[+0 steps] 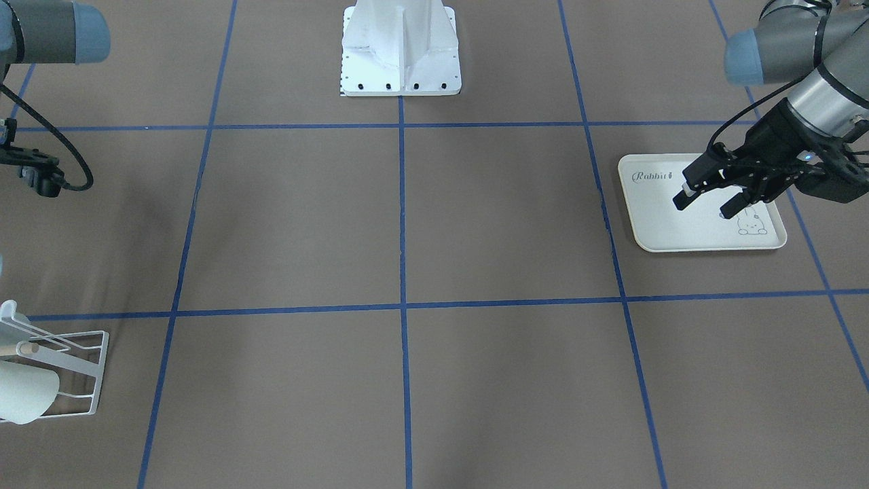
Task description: Transfer IKEA cup to right arm and place on rack
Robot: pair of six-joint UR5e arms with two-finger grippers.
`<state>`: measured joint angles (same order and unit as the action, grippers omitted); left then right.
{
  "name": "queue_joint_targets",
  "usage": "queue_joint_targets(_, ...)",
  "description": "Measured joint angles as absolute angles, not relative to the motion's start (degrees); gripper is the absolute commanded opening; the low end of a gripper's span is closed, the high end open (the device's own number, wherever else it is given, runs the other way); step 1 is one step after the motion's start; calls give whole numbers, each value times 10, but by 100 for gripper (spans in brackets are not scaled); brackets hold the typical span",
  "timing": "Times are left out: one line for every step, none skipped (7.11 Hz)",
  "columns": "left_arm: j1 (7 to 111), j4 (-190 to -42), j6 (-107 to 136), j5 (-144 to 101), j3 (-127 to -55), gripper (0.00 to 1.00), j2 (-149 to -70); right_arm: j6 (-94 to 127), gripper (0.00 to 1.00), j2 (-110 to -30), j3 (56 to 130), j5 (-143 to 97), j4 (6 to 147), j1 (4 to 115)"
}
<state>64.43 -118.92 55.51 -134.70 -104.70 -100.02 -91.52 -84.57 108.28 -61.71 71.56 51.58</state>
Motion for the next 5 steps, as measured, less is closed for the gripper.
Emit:
queue_joint_targets(644, -1189, 555, -1348, -1048, 100, -1000, -925, 51, -849, 1076, -590, 716, 502)
queue_joint_targets(644, -1189, 556, -1349, -1049, 100, -1000, -927, 51, -852, 1070, -572, 716, 489)
queue_joint_targets(644, -1189, 556, -1349, -1050, 100, -1000, -925, 51, -854, 1061, -555, 716, 475)
queue_joint_targets(644, -1189, 556, -1350, -1051, 100, -1000, -922, 51, -854, 1053, -541, 715, 464)
queue_joint_targets(644, -1189, 556, -1349, -1051, 100, -1000, -919, 52, -853, 1047, -532, 715, 456)
